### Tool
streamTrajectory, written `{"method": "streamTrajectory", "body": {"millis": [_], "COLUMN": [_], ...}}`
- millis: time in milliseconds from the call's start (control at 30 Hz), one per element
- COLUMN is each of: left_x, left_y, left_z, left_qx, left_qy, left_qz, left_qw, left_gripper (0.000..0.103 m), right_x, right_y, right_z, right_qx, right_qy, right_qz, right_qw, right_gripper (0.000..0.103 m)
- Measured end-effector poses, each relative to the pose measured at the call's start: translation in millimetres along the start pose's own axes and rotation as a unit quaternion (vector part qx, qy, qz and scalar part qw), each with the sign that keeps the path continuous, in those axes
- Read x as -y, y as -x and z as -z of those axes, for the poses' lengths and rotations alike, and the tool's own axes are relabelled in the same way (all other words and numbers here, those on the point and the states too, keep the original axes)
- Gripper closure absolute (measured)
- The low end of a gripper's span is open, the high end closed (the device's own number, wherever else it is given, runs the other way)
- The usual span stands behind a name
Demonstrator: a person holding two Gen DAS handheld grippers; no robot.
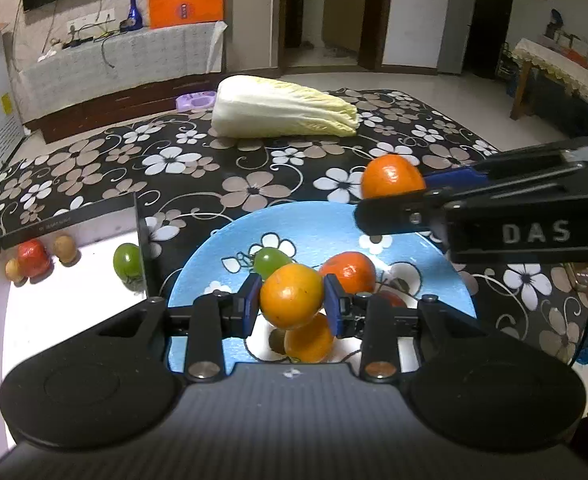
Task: Organize fruits
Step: 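Lower the yellow-orange fruit onto the plate and open the left tool while the right tool holds the orange, then lower the orange onto the plate and open the right tool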
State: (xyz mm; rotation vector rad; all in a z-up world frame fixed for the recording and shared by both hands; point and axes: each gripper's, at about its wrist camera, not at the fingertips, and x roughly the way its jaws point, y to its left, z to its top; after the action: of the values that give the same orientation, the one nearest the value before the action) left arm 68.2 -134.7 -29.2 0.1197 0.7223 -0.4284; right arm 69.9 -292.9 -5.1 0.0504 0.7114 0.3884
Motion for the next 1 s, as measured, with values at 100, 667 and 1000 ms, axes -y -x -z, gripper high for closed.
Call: {"method": "streamTrajectory", "body": {"millis": [100,667,1000], "left_x": [0,-10,-18], "left_y": [0,9,11], "left_z": [0,-4,-5], "left_qx": [-0.003,0.012,0.013], "left_qy": [-0.001,0.014,0.023], "left_qz": [0.003,-0.004,-0.012], "left_qw": [1.0000,0.9998,0.9996], "left_gripper": [0.064,0.051,0.051], "right_x": [-1,2,11], "right_y": [-2,-7,-6], "right_z": [1,3,8], "right_qx": [-0.004,-0.030,-0.055], "right_qy": [0.002,0.010,0.021], "right_qz": [0.000,0.002,0.027], "right_qw": [1.000,0.999,0.998], "right_gripper": [0.062,0.062,0.062]}}
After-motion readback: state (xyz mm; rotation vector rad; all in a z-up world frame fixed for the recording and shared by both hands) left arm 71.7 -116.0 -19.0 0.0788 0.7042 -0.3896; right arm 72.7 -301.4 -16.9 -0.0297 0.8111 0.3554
